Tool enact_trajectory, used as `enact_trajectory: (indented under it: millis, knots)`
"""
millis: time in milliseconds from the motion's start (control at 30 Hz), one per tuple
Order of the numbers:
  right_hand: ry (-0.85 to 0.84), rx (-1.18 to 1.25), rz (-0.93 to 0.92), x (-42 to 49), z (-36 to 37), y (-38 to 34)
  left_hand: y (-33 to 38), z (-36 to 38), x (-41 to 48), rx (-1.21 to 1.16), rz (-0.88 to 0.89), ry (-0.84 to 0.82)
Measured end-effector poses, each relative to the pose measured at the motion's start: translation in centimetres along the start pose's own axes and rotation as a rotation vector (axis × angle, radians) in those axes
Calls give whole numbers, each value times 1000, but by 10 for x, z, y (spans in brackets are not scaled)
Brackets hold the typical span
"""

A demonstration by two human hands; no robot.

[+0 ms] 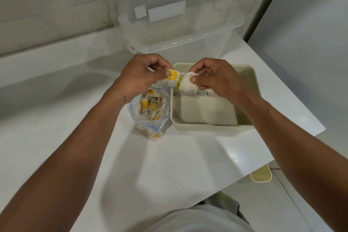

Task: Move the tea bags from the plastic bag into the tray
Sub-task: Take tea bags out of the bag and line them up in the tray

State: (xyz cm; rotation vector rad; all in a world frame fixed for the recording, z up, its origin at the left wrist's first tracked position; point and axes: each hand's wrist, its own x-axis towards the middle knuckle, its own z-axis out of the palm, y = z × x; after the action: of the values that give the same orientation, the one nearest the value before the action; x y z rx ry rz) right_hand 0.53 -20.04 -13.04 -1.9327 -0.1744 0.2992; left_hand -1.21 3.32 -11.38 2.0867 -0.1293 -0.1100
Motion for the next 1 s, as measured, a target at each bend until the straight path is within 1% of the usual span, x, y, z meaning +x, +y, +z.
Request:
enact_trajectory:
  millis: [167, 333, 433, 567, 633, 800, 867, 933, 1000]
  knots:
    - [96, -172, 48, -8, -33, 11, 16, 29, 17, 103, 86, -32]
    - [142, -311, 61, -17, -60, 20, 32, 62, 36, 233, 99, -89]
    - [182, -399, 112, -18, -72, 28, 36, 82, 47, 265, 103, -110]
    - [254, -674, 172, -19, -91, 43, 34, 112, 62, 332, 103, -128]
    - [269, -753, 162, -21, -101, 55, 33, 127, 68, 421, 108, -135]
    - [320, -842, 70, -20, -111, 78, 28, 156, 76, 553, 96, -165]
    - [335, -933, 9, -21, -109, 80, 26, 163, 78, 557, 88, -157]
    - [316, -1042, -39, -23, -106, 78, 23, 168, 80, 541, 81, -157]
    - [282, -1092, -36, -25, -103, 76, 20, 170, 82, 519, 85, -195]
